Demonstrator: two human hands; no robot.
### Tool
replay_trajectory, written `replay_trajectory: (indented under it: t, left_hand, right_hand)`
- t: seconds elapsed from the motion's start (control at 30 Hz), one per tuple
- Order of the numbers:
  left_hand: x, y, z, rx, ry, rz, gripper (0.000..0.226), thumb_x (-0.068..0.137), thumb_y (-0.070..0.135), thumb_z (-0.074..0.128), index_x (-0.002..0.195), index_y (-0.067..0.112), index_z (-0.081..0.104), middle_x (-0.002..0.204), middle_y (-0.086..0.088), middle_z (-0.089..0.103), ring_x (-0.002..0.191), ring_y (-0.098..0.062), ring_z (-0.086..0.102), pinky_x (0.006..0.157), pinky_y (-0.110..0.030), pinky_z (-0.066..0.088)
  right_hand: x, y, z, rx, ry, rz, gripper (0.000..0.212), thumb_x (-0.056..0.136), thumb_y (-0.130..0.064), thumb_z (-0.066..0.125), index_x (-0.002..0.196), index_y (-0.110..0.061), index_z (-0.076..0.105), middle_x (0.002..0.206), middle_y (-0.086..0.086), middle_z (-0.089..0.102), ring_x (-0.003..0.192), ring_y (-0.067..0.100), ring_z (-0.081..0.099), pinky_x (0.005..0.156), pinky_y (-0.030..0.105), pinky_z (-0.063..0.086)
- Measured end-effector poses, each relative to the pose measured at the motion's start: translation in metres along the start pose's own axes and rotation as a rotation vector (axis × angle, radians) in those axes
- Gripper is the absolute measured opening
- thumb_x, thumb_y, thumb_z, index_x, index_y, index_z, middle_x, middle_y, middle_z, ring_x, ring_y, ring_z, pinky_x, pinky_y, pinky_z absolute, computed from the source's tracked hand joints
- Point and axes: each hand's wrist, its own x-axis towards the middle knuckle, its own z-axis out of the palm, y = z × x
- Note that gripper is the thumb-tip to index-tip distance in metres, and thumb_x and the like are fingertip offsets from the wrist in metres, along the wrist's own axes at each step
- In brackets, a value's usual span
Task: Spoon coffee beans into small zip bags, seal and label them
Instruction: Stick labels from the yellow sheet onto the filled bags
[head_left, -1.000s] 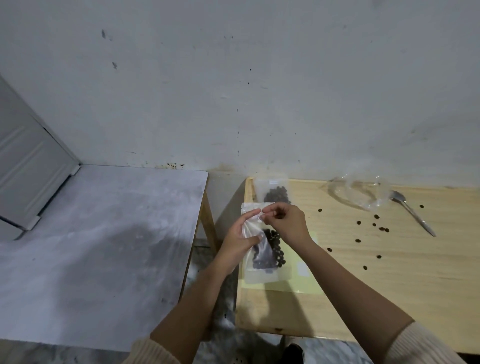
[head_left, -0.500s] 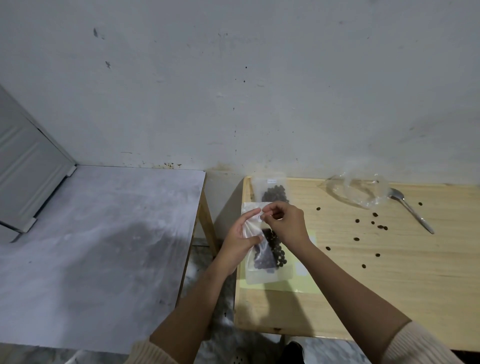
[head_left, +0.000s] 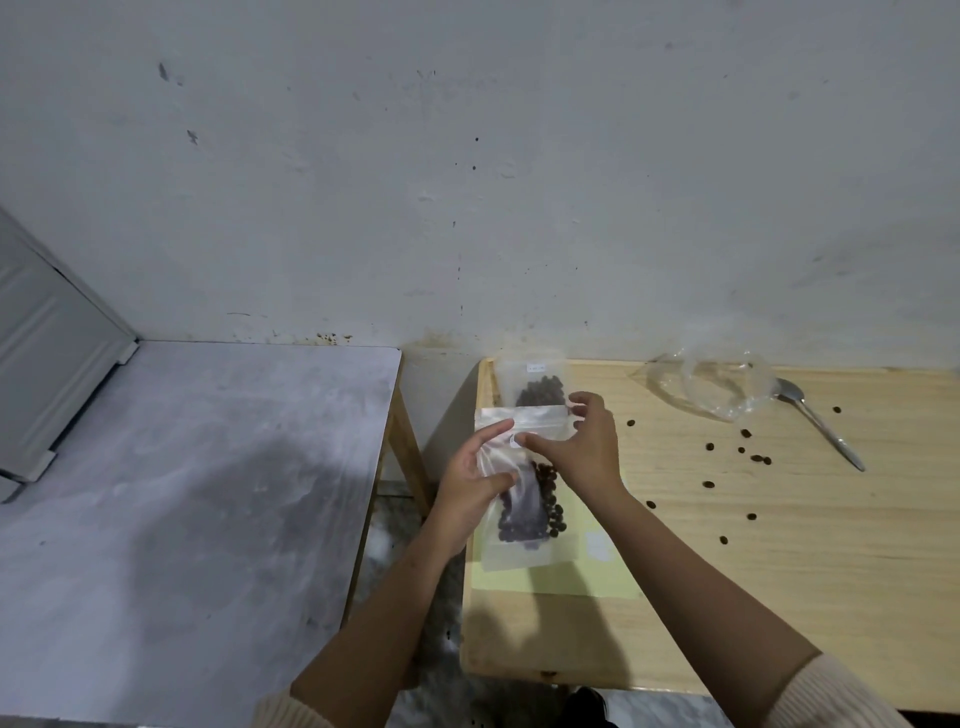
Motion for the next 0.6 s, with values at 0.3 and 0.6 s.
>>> replay_trajectory:
  t: [0.3,0.6]
  left_hand:
    - [0.034,0.013,0.03,-0.082,0.201,0.015,0.012,0.083,0.007,0.067,0.088,0.018,0.07,0.093,0.005,0.07,0.085,0.001,0.066,0.073,-0.009,0.048]
    - [0.075,0.004,0.053,0.016,0.276,-0.009,0.018,0.086,0.004,0.063,0.095,0.018,0.068,0.098,0.003,0.07,0.095,-0.01,0.066,0.084,-0.02,0.053]
  right_hand:
    - [0.021,0.001,-0.025,0.338,-0.209,0.118,0.03,0.068,-0.016,0.083,0.08,-0.023,0.056,0.085,0.006,0.067,0.078,0.021,0.064,0.076,0.03,0.051]
    - [0.06,0.01,-0.04,0.312,-0.212,0.144,0.036,0.078,-0.001,0.069,0.106,-0.011,0.05,0.072,0.008,0.062,0.057,0.019,0.061,0.072,0.038,0.053]
